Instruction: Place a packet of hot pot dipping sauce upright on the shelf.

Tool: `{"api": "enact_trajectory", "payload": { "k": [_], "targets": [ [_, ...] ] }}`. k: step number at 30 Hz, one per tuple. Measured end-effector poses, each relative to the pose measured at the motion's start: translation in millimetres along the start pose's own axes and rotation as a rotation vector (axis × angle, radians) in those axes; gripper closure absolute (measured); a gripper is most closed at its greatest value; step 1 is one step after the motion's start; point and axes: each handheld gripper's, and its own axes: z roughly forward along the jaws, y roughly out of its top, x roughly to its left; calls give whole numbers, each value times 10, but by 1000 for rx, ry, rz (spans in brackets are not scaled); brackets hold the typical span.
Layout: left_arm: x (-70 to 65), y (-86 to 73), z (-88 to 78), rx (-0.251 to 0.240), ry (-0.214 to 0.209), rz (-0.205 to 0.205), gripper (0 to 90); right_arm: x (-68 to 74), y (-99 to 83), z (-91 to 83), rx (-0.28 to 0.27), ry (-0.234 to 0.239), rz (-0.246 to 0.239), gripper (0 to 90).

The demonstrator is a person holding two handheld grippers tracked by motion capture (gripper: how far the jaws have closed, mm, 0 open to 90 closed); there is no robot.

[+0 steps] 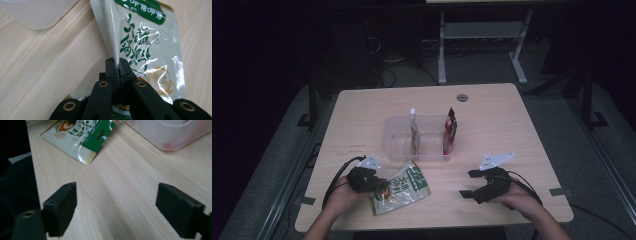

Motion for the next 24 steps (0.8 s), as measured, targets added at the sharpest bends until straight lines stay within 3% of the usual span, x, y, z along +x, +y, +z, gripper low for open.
{"api": "enact_trajectory", "payload": {
  "k": [2,8,18,24],
  "targets": [
    [-6,-3,-21,-14,-10,-6,892,6,37,-16,18,6,4,135],
    [-85,5,-75,-50,-46,-6,895,21,65,-64,-4,3,6,137],
    [-317,126,-140,-95,-90,66,895,19,97,-107,-45,74,42,178],
    [-416,203,-143,-117,-96,92,896,38,130,-94,-57,99,21,194]
  ]
}}
